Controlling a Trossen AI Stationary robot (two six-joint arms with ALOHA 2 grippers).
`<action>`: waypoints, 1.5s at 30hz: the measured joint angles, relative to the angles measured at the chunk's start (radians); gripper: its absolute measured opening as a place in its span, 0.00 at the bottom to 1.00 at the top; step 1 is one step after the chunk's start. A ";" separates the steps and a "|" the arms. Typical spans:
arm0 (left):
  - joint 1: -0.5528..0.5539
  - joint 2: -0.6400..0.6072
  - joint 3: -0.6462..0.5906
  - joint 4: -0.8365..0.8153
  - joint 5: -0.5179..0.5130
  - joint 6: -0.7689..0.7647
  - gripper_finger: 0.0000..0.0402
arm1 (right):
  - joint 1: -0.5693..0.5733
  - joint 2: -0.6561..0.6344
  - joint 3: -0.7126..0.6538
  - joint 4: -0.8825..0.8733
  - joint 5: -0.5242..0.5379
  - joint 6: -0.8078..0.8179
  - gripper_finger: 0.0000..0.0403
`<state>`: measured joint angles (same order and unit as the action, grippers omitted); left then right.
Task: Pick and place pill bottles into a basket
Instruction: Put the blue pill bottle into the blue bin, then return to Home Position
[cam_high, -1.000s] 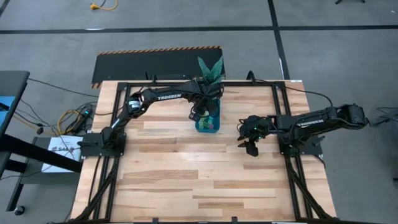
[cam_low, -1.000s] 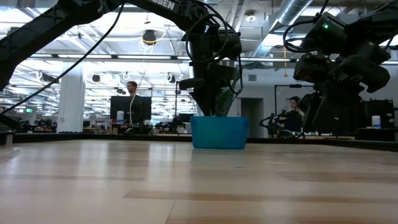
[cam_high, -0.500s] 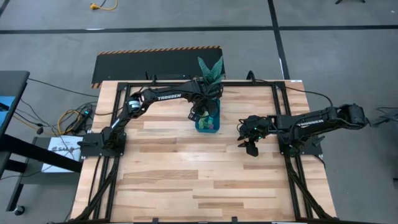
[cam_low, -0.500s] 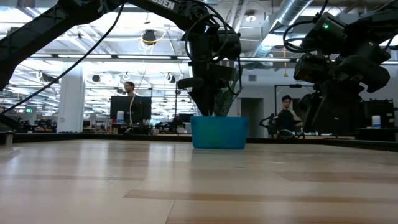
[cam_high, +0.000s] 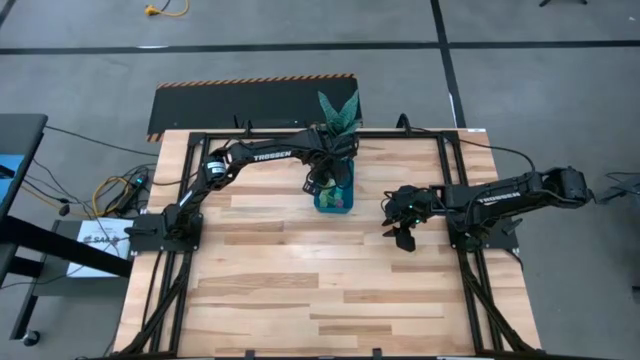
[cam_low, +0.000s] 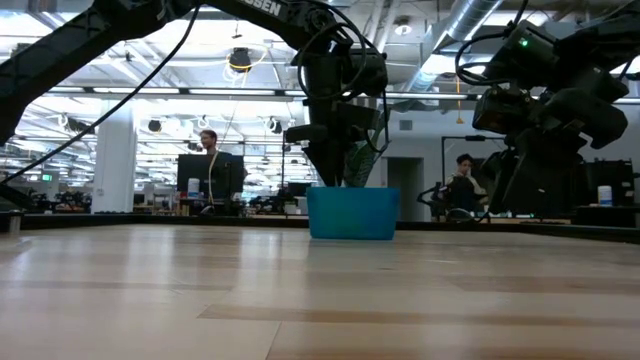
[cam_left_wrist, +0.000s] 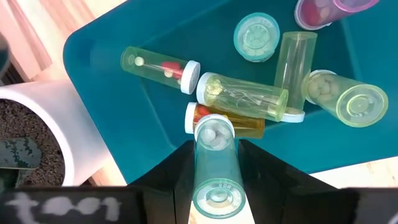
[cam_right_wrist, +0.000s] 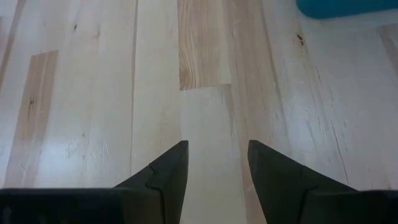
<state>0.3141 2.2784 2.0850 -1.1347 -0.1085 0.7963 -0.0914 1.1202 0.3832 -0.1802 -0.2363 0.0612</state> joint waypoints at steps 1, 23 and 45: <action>0.000 0.000 0.000 0.000 0.000 -0.005 0.27 | 0.000 0.000 0.000 0.000 0.000 0.000 0.39; 0.000 0.000 0.000 0.007 0.045 -0.004 0.28 | 0.000 0.000 0.000 0.000 0.001 0.001 0.39; -0.028 0.000 0.000 0.020 -0.077 -0.138 0.44 | 0.000 0.000 0.000 -0.001 0.001 0.000 0.39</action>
<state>0.2862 2.2784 2.0850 -1.1147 -0.1853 0.6580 -0.0914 1.1201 0.3832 -0.1814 -0.2353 0.0616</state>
